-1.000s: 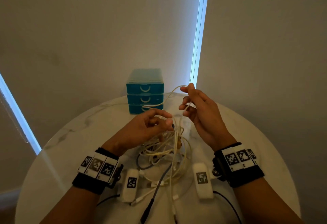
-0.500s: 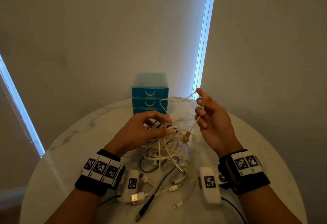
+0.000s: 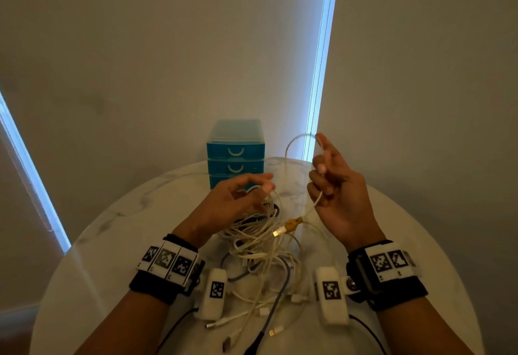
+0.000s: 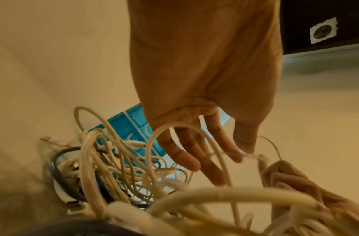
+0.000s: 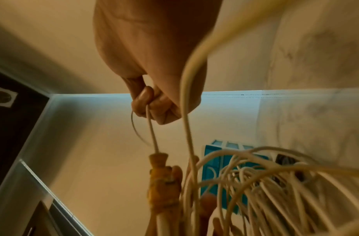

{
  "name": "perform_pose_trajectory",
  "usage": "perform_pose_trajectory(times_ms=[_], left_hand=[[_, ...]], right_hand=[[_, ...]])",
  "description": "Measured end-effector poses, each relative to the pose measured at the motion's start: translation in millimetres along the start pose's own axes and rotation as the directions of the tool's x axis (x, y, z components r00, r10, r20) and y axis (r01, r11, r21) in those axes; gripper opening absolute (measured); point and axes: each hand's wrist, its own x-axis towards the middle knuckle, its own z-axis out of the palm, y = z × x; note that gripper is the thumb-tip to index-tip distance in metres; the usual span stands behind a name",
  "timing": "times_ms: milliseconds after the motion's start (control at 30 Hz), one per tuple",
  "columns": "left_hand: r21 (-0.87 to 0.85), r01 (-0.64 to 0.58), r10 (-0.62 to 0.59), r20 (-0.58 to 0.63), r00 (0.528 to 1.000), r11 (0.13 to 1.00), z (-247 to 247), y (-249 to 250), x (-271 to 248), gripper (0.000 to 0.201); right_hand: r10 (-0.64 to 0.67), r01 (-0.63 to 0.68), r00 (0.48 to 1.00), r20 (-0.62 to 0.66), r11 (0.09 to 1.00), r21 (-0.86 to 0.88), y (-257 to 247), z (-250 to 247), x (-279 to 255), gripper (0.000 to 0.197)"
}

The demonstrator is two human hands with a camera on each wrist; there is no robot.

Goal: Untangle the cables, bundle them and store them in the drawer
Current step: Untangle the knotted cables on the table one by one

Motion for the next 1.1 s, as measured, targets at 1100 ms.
perform_pose_trajectory(times_ms=[1100], left_hand=[[0.319,-0.003,-0.025,0.085,0.996,0.948,7,33,40,0.044]], right_hand=[[-0.184,0.054,0.973,-0.142,0.772,-0.633,32,-5,-2,0.023]])
